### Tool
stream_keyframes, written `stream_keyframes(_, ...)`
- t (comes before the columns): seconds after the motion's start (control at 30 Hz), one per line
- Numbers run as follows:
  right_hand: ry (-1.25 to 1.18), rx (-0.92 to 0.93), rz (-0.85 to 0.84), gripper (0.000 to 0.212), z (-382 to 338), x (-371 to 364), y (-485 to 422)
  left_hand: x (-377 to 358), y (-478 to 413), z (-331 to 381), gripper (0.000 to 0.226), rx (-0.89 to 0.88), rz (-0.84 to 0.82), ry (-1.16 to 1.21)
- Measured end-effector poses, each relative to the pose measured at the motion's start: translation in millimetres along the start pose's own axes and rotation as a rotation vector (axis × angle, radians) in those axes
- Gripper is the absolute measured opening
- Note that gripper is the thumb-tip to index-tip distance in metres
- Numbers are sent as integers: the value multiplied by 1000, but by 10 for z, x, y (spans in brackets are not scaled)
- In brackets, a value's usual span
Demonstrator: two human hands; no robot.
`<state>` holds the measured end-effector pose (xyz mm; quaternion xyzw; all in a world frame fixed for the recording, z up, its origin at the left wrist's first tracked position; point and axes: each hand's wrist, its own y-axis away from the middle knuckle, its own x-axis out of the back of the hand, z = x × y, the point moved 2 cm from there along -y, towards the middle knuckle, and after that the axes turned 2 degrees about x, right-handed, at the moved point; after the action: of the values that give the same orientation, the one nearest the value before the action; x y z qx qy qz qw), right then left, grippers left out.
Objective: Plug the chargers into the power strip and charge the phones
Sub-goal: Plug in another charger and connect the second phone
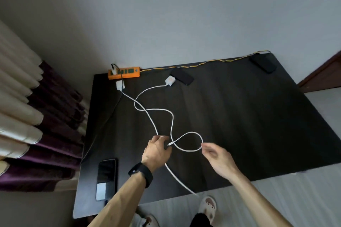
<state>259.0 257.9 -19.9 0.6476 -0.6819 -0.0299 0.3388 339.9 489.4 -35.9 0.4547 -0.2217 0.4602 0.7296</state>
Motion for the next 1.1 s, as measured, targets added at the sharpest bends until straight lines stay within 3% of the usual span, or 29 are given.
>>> stream_keyframes(0.2,55,54,34,32,-94,823,-765,-25,-665,658,49,-7,80,-22)
stream_keyframes(0.37,173,80,37,42,-50,1158,-1639,54,-1519,1084,52,-74,136,-183)
stream_keyframes(0.47,404,119,39,54,114,1202,-2161,104,-2039,1297,54,-119,150,-367)
stream_keyframes(0.57,688,23,-70,72,459,1175,-2569,79,-2566,1406,60,-174,149,-569)
stream_keyframes(0.67,840,31,-26,69,813,1049,-2732,49,-3125,1435,74,-194,147,-735)
stream_keyframes(0.77,891,111,137,68,966,962,-2711,2,-3568,1463,87,-247,174,-892)
stream_keyframes(0.97,895,144,232,68,1065,918,-2789,-99,-4169,1669,63,-389,196,-1109)
stream_keyframes(1.1,892,137,229,68,1106,931,-2773,-29,-4196,1858,79,-550,121,-1276)
